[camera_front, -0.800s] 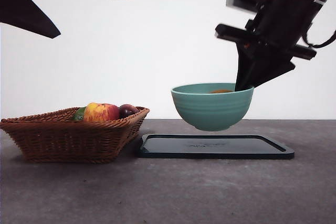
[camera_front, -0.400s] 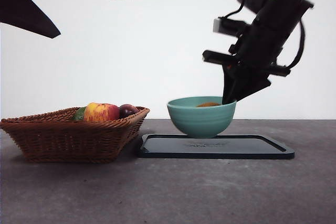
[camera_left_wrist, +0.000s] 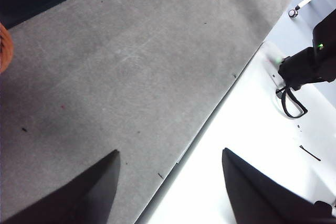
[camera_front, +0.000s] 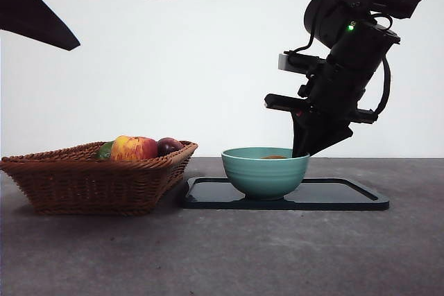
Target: Pick up the wifruite, put it on the bowl, pick up the plate, put it on desk
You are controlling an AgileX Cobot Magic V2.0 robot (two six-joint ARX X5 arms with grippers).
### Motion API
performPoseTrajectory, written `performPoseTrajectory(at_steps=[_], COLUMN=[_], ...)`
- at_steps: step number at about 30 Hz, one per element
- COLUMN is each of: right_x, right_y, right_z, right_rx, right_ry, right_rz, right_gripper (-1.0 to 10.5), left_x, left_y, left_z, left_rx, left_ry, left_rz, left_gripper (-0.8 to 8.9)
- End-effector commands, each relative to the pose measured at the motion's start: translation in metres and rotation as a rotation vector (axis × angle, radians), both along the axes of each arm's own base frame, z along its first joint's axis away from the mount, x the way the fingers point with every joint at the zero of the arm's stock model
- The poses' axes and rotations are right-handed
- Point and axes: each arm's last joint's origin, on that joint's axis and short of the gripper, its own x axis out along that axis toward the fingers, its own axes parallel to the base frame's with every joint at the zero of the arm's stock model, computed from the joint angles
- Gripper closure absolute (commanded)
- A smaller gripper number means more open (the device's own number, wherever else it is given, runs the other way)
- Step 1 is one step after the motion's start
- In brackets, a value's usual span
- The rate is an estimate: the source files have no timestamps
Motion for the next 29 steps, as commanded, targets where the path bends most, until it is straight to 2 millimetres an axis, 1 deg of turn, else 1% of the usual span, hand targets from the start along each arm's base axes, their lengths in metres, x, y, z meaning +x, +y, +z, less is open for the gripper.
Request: performPoseTrajectory(at_steps=[1,6,7,9,11,13,15,19,21,25,29], right_x=[0.006,0.006,0.006,0.006,0.005,0.003,0.0,-0.009,-0.017,-0.039,-0.07], right_y=[0.003,0.002,0.002,0.002,0.002,0.001,0.0,-0.004,-0.007,-0.016,-0.025], right_z=[0.001,0.001,0.001,0.001,0.003,0.006,0.014,0.037,0.053,0.087,0.118], right_rx=[0.005,0.004,0.004,0.005,0.003,0.002,-0.002,0.015,0.026,0.046,0.079], right_ry=[-0.019,-0.015,-0.014,-0.01,-0.008,-0.007,-0.02,-0.065,-0.093,-0.131,-0.153], right_rz=[0.008,0.007,0.007,0.004,0.004,0.003,-0.003,-0.005,-0.005,0.0,0.028], right_gripper=[9.4,9.2,8.9,8.0,7.5,7.5,7.5,7.5,7.5,7.5,7.5], left_x=[0.0,0.0,0.0,0.0,0.0,0.0,0.0,0.0,0.0,0.0,0.0], left_y=[-0.002,-0.002,-0.002,-0.002,-0.002,-0.002,-0.002,-0.002,-0.002,-0.002,-0.002], left_z=[0.002,0.002,0.002,0.002,0.002,0.002,0.002,0.002,0.002,0.002,0.002], left_rx=[-0.007,-0.007,-0.007,-0.007,-0.007,-0.007,-0.007,-0.005,-0.005,-0.005,-0.005], left_ry=[-0.016,-0.016,-0.016,-0.016,-0.016,-0.016,-0.016,-0.023,-0.024,-0.024,-0.024], left_rz=[-0.02,-0.02,-0.02,-0.02,-0.02,-0.02,-0.02,-0.025,-0.027,-0.027,-0.027], left_gripper=[5.03,5.03,5.03,5.03,5.03,5.03,5.03,5.03,5.03,5.03,5.03])
